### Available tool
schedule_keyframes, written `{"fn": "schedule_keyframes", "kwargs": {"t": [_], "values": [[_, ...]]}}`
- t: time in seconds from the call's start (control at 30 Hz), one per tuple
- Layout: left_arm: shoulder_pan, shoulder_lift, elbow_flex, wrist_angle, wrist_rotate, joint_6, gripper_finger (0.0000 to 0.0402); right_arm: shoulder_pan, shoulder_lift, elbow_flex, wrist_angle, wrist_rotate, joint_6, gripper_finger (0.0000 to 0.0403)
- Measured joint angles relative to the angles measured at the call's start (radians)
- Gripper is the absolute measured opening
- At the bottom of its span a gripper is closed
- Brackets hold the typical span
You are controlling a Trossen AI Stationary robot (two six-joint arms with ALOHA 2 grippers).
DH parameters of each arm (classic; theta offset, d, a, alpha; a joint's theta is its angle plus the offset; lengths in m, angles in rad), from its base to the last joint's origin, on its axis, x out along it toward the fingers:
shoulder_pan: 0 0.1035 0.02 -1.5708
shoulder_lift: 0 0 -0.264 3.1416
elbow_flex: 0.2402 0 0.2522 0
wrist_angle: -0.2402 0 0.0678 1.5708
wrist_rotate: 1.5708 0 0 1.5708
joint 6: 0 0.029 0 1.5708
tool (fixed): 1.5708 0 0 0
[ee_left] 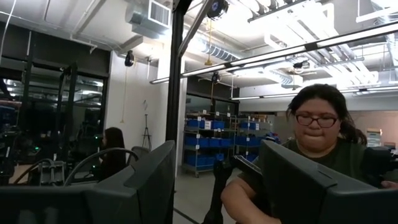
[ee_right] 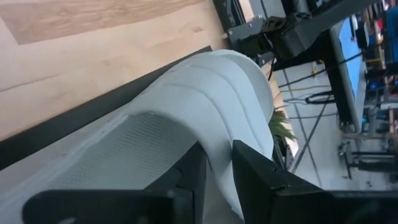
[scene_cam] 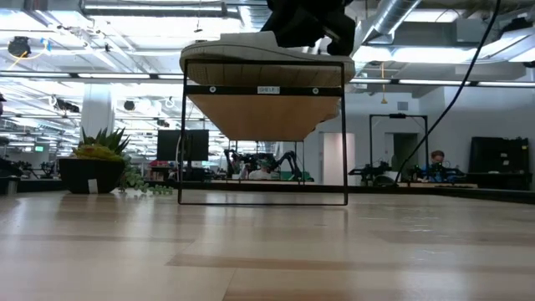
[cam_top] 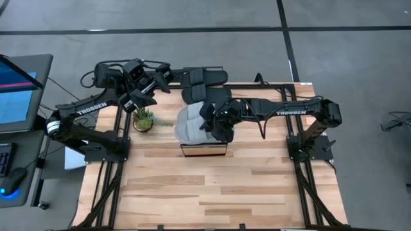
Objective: Pick and place slides into the shelf
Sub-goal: Put the gray slide on the shelf
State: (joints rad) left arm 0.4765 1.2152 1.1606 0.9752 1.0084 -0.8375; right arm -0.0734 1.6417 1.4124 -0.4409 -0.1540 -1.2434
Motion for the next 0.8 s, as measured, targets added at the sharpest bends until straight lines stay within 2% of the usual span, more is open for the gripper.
{"fn": "schedule_keyframes", "kwargs": {"t": [0.2, 0.57, 0.8], "values": [[0.0, 0.0, 0.0, 0.0, 0.0, 0.0, 0.0219, 0.0, 0.0, 0.0, -0.022, 0.009, 0.02, 0.0096], [0.0, 0.0, 0.0, 0.0, -0.001, -0.002, 0.0219, -0.001, 0.0, 0.0, -0.033, 0.11, 0.011, 0.0198], [0.0, 0.0, 0.0, 0.0, -0.001, -0.005, 0.0219, 0.016, -0.009, 0.0, -0.08, 0.164, -0.006, 0.0218]]}}
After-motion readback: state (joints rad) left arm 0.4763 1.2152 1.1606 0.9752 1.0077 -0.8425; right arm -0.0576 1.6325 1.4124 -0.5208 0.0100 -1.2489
